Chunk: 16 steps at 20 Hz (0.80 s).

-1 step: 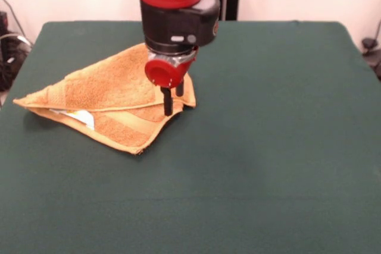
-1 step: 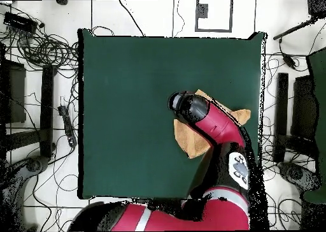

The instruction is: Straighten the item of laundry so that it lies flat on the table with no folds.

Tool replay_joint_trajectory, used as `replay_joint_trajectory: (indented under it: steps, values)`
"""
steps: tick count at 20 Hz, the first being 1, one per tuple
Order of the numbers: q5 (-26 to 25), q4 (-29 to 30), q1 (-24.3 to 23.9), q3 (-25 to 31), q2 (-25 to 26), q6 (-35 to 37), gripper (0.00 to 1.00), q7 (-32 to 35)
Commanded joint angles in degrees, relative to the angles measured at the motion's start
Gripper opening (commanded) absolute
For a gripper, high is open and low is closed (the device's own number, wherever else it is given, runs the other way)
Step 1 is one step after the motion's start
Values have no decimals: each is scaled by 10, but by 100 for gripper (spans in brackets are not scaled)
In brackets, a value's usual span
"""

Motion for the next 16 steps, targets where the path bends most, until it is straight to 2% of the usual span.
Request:
replay_joint_trajectory:
  steps: [1,6,12,16]
  values:
    - [16,23,-17,76,19,-47,100,41]
    - [26,62,-29,105,-6,-48,100,44]
    - [63,100,35,76,-28,-27,100,136]
    - [81,107,59,60,-32,-17,100,152]
